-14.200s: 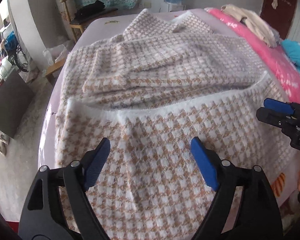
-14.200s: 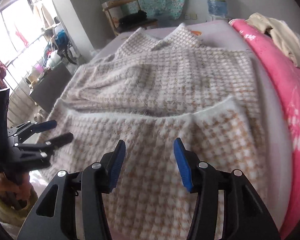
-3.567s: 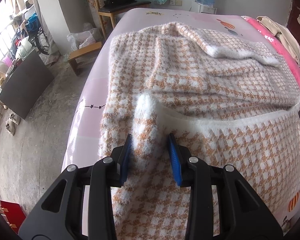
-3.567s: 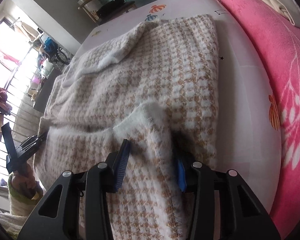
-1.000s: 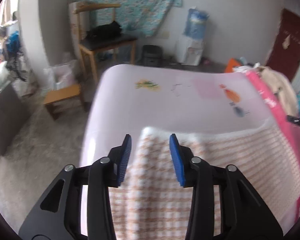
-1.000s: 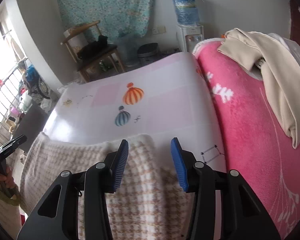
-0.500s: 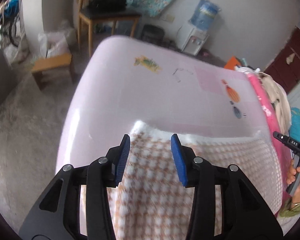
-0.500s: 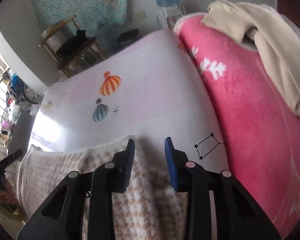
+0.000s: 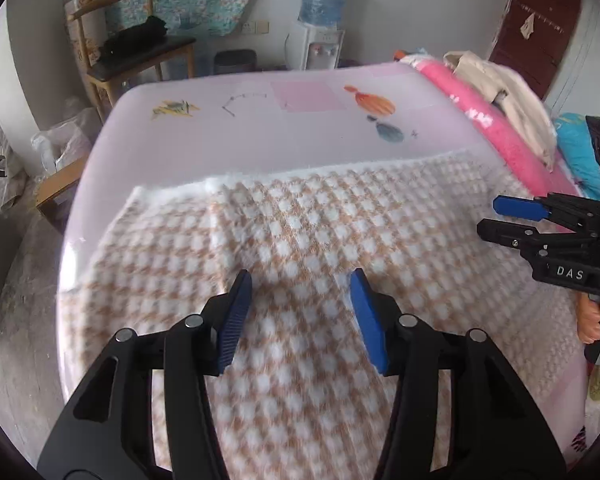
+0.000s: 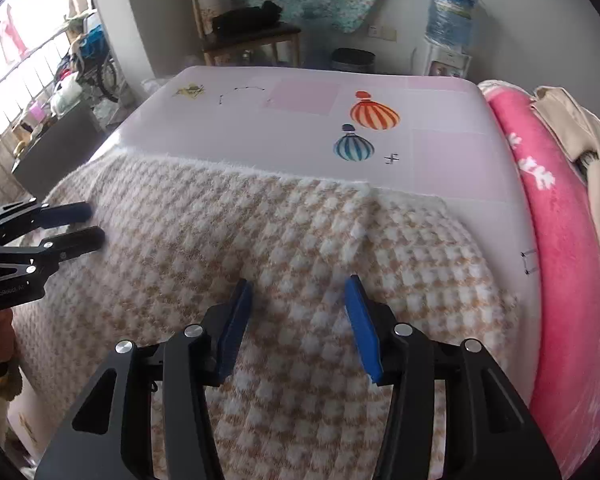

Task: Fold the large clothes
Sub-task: 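Lay the fold edge down and open both grippers, then pull both open grippers back from the folded coat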

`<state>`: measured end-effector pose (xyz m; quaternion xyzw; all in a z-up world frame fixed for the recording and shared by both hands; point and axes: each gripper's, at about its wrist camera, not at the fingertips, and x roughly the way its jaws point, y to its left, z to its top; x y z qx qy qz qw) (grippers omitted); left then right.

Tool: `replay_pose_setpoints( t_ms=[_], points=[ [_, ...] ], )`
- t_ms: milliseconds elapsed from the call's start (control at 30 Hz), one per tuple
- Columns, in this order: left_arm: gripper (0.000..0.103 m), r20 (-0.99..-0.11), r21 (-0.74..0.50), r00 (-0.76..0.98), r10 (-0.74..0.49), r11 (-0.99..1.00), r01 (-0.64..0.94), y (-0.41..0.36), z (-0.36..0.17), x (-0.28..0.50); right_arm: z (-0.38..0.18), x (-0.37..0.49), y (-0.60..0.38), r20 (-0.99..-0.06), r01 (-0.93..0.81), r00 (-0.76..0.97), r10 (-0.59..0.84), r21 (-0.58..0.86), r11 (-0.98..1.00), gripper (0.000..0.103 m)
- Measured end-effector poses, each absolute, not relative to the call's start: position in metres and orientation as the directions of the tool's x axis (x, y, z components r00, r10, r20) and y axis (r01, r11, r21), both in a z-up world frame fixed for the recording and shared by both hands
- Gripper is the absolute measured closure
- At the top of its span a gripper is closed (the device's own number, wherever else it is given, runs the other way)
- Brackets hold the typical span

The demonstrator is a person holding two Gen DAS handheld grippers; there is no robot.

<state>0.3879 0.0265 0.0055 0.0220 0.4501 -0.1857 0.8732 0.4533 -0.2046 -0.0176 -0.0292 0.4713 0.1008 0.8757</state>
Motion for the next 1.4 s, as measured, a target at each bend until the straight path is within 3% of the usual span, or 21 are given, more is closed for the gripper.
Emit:
replay_pose_setpoints(
  t_ms=[167, 267, 400, 567, 667, 733, 933, 1000, 1133, 1233, 1333, 1400],
  points=[
    [0.052, -0.766, -0.138, 0.519, -0.379, 0.886, 0.443, 0.032, 0.015, 0.334, -0.011, 0.397, -0.181, -0.811, -0.288, 0.549, 0.201, 0.043, 0.957, 0.053],
    [0.046, -0.818, -0.036, 0.506, -0.272, 0.903, 0.427, 0.02, -0.016, 0.327, -0.051, 0.397, -0.173, -0.854, -0.269, 0.5, 0.143, 0.004, 0.963, 0.048],
    [0.048, -0.808, -0.01, 0.539, -0.238, 0.92, 0.391, 0.024, -0.013, 0.317, -0.03, 0.385, -0.175, -0.842, -0.226, 0.517, 0.153, 0.038, 0.973, 0.047],
    [0.046, -0.772, -0.075, 0.534, -0.346, 0.883, 0.463, 0.024, -0.001, 0.266, -0.019, 0.337, -0.15, -0.805, -0.309, 0.548, 0.228, 0.058, 0.949, 0.047],
    [0.043, -0.812, 0.016, 0.528, -0.247, 0.896, 0.443, 0.01, -0.034, 0.259, -0.055, 0.33, -0.129, -0.831, -0.313, 0.531, 0.168, -0.008, 0.95, 0.043],
    [0.042, -0.791, 0.032, 0.563, -0.241, 0.902, 0.432, 0.008, -0.037, 0.254, -0.053, 0.33, -0.132, -0.826, -0.296, 0.536, 0.173, 0.008, 0.955, 0.041],
    [0.04, -0.768, -0.059, 0.59, -0.249, 0.945, 0.321, 0.045, -0.024, 0.241, -0.043, 0.307, -0.146, -0.811, -0.242, 0.574, 0.114, -0.034, 0.97, 0.041],
    [0.04, -0.808, -0.078, 0.547, -0.218, 0.96, 0.268, 0.057, -0.047, 0.248, -0.062, 0.31, -0.154, -0.816, -0.22, 0.559, 0.147, 0.025, 0.975, 0.038],
    [0.04, -0.785, -0.113, 0.57, -0.244, 0.96, 0.256, 0.067, -0.034, 0.241, -0.044, 0.303, -0.17, -0.805, -0.179, 0.568, 0.173, 0.084, 0.98, 0.036],
    [0.034, -0.755, -0.144, 0.613, -0.232, 0.971, 0.19, 0.089, -0.028, 0.234, -0.038, 0.286, -0.198, -0.768, -0.077, 0.636, 0.071, 0.029, 0.997, 0.036],
    [0.032, -0.781, -0.192, 0.579, -0.233, 0.973, 0.132, 0.106, -0.048, 0.243, -0.074, 0.291, -0.226, -0.82, -0.003, 0.567, 0.077, 0.091, 0.996, 0.036],
    [0.032, -0.783, -0.18, 0.581, -0.223, 0.975, 0.132, 0.106, -0.044, 0.242, -0.068, 0.288, -0.223, -0.818, -0.016, 0.57, 0.072, 0.076, 0.997, 0.036]
  ],
)
